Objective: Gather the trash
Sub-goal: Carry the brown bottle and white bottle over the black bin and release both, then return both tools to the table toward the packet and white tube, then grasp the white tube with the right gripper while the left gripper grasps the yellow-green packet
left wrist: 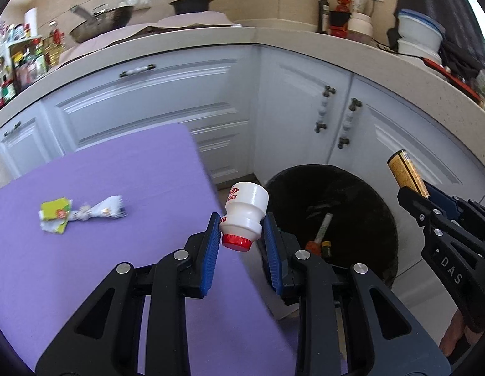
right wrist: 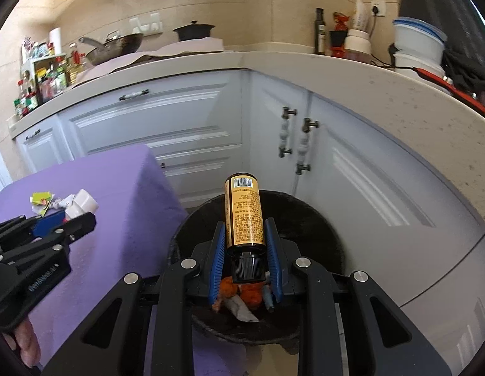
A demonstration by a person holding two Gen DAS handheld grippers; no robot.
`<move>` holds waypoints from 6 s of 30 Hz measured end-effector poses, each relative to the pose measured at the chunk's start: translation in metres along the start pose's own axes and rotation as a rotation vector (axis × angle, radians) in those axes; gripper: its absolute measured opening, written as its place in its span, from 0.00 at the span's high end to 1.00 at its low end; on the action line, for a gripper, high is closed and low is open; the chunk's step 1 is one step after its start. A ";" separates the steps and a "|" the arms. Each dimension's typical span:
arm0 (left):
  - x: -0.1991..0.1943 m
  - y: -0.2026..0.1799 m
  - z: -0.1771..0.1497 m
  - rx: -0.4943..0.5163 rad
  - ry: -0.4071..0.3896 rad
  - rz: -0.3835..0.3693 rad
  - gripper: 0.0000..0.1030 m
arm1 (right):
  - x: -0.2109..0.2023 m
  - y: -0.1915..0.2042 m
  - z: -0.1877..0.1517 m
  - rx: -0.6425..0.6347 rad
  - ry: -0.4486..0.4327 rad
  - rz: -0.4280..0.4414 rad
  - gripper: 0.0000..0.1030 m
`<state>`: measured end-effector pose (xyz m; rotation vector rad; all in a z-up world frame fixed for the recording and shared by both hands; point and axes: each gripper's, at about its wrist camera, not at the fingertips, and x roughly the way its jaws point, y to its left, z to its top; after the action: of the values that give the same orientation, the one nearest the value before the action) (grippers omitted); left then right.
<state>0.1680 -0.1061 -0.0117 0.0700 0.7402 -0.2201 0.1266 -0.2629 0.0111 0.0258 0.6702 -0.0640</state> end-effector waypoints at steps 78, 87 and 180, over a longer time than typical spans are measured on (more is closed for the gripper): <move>-0.060 0.269 -0.085 -0.430 0.092 0.481 0.35 | 0.072 0.218 0.015 -0.303 0.112 0.354 0.42; -0.062 0.293 -0.092 -0.471 0.095 0.500 0.35 | 0.078 0.246 0.016 -0.365 0.129 0.373 0.41; 0.038 0.235 -0.015 -0.280 0.116 0.361 0.55 | 0.094 0.185 0.038 -0.221 0.116 0.286 0.72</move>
<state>0.2379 0.1182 -0.0521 -0.0508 0.8538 0.2346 0.2361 -0.0847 -0.0170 -0.0883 0.7802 0.2888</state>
